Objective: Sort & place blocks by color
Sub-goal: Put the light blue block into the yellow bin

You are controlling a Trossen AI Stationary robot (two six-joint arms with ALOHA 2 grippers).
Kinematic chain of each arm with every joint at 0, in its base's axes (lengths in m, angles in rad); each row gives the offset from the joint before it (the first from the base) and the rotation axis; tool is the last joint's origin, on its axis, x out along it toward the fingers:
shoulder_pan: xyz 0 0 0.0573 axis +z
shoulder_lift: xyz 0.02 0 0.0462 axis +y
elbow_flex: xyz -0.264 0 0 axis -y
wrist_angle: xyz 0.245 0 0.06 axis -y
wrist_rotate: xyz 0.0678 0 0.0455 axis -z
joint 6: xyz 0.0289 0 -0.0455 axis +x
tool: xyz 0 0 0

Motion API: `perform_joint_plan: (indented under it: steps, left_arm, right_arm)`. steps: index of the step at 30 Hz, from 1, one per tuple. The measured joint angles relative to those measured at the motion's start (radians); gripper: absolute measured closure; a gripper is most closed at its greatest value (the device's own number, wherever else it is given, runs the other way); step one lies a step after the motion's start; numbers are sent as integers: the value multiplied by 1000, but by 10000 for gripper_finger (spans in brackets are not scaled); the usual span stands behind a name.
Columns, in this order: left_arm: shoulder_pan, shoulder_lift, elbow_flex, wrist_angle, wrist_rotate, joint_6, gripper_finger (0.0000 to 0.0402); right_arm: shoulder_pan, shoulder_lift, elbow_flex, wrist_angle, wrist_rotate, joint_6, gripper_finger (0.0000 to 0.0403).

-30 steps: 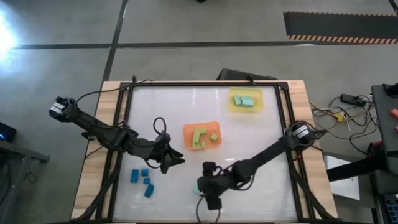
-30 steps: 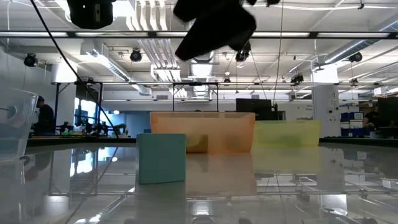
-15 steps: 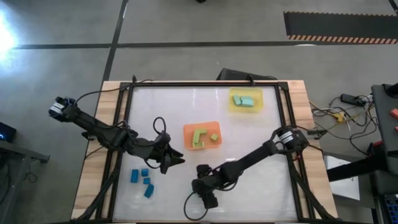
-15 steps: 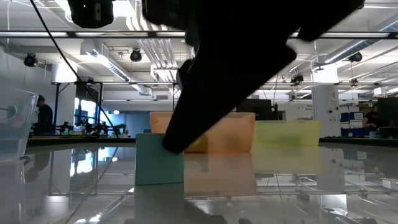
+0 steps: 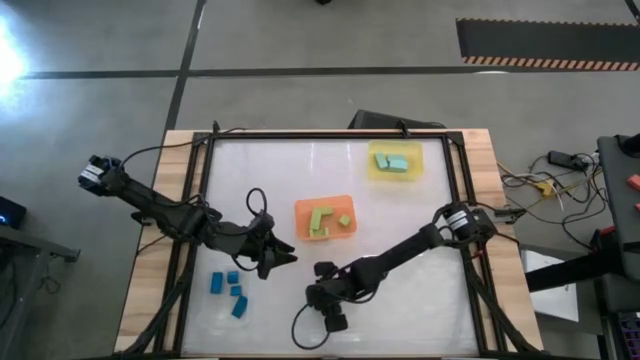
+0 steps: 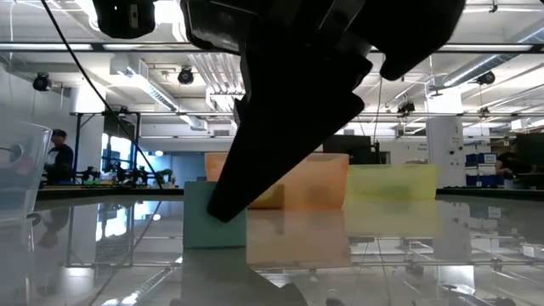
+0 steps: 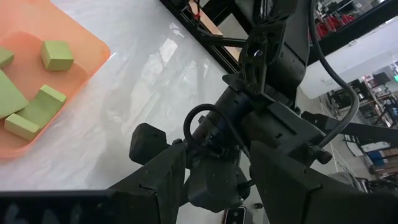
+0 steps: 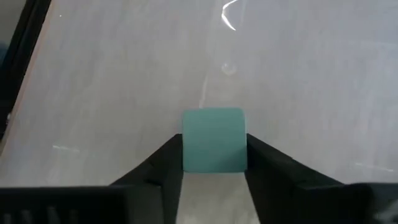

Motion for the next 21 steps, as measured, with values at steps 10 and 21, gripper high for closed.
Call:
perform_joint_plan:
  steps: [10,21]
  left_arm:
    - [0,0,-1,0,0,2,237]
    - [0,0,-16,0,0,-1,237]
  right_arm:
    - [-35,-95,-1,-133,0,41,283]
    - [-163,-326,-1,-580,138,155,283]
